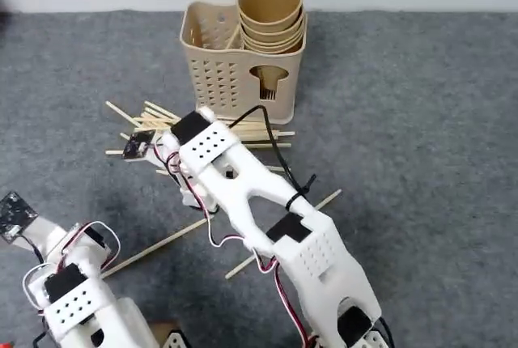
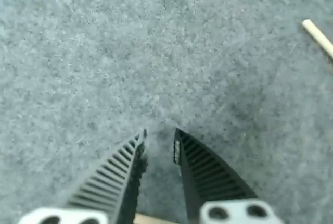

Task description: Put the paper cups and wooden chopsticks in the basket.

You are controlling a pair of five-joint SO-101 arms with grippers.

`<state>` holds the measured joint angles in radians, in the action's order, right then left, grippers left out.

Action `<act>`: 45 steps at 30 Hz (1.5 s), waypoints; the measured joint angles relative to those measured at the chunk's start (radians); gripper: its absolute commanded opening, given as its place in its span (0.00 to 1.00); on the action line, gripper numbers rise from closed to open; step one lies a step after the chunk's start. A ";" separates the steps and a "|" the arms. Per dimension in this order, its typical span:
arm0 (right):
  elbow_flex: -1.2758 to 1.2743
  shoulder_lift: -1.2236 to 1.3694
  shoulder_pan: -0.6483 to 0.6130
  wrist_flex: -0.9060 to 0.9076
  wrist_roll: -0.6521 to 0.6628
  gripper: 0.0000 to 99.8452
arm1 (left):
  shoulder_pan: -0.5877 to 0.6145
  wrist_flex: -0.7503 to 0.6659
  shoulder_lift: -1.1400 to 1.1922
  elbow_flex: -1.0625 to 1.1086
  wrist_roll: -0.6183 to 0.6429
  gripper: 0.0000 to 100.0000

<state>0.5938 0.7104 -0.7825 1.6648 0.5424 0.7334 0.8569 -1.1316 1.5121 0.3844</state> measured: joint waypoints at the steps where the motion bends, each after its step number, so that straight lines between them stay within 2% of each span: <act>1: 0.000 0.005 0.006 -0.009 0.000 0.22 | 0.000 0.000 0.000 0.000 0.000 0.09; 4: 0.000 0.025 0.015 -0.029 0.000 0.18 | 0.000 0.000 0.000 0.000 0.000 0.09; 23: 0.000 0.104 0.087 -0.106 -0.002 0.20 | 0.000 0.000 0.000 0.000 0.000 0.09; 25: 0.000 0.104 0.087 -0.106 -0.002 0.16 | 0.000 0.000 0.000 0.000 0.000 0.09; 29: 0.000 0.104 0.094 -0.112 -0.002 0.00 | 0.000 0.000 0.000 0.000 0.000 0.09; 38: 0.002 0.103 0.095 -0.092 -0.003 0.01 | 0.000 0.000 0.000 0.000 0.000 0.09; 45: 0.002 0.063 0.086 0.012 -0.003 0.01 | -0.002 0.000 0.000 0.028 0.000 0.09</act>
<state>0.5953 0.7733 -0.6966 1.6771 0.5393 0.7319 0.8569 -1.1316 1.5397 0.3844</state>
